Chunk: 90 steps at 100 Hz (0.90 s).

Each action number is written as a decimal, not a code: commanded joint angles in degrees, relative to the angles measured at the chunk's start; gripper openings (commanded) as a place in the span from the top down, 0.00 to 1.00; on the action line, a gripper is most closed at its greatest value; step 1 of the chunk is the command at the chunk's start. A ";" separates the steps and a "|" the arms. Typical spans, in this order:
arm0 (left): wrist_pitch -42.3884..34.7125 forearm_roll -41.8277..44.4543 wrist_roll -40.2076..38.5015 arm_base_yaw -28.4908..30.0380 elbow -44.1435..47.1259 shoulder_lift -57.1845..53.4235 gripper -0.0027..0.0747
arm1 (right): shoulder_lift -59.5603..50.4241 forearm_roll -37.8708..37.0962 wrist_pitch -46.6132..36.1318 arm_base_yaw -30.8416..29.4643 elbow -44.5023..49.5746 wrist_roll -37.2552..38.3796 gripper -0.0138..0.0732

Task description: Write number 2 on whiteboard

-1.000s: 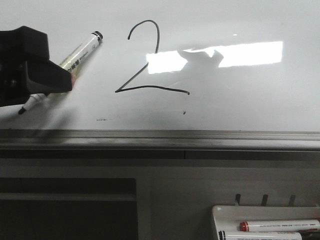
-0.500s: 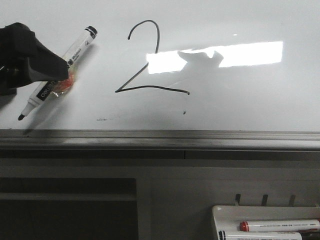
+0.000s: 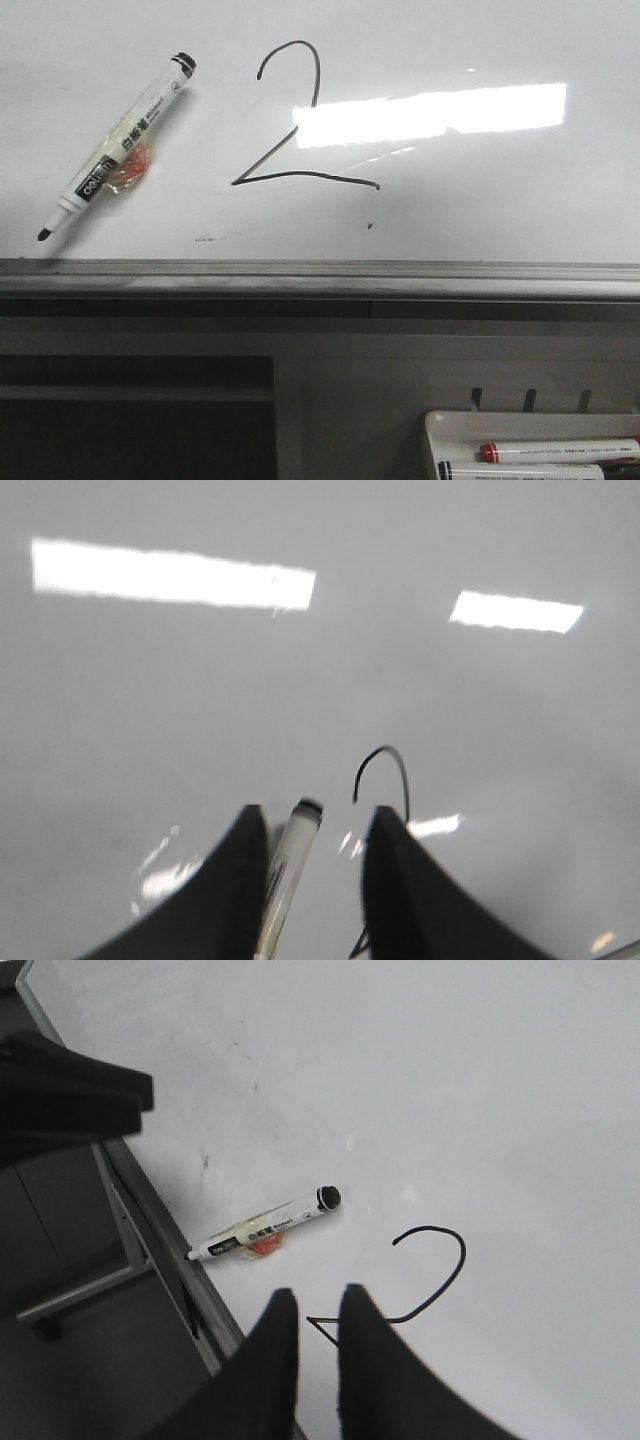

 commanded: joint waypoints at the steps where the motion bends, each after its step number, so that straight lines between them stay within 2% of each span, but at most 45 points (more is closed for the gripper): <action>1: -2.63 5.78 0.00 0.11 -1.40 -5.91 0.99 | -6.01 0.43 -6.81 -0.49 2.47 -0.10 0.92; 14: 3.39 10.88 1.48 0.32 -1.40 -13.31 0.99 | -14.14 0.43 -9.65 -0.49 9.20 -0.10 0.92; 26: 10.11 11.12 6.32 0.32 -1.40 -18.41 0.99 | -22.72 0.43 -10.94 -0.49 15.50 -0.10 0.92; 42: 15.29 11.12 7.34 0.32 -1.40 -22.75 0.99 | -31.23 0.56 -11.10 -0.49 22.29 -0.10 0.92; 59: 15.82 10.13 7.34 0.32 -1.40 -23.58 0.99 | -35.00 1.05 -9.23 -0.49 25.03 -0.10 0.92; 90: 15.72 10.01 7.34 0.32 -1.40 -23.58 0.99 | -35.00 1.05 -6.85 -0.49 25.13 -0.10 0.92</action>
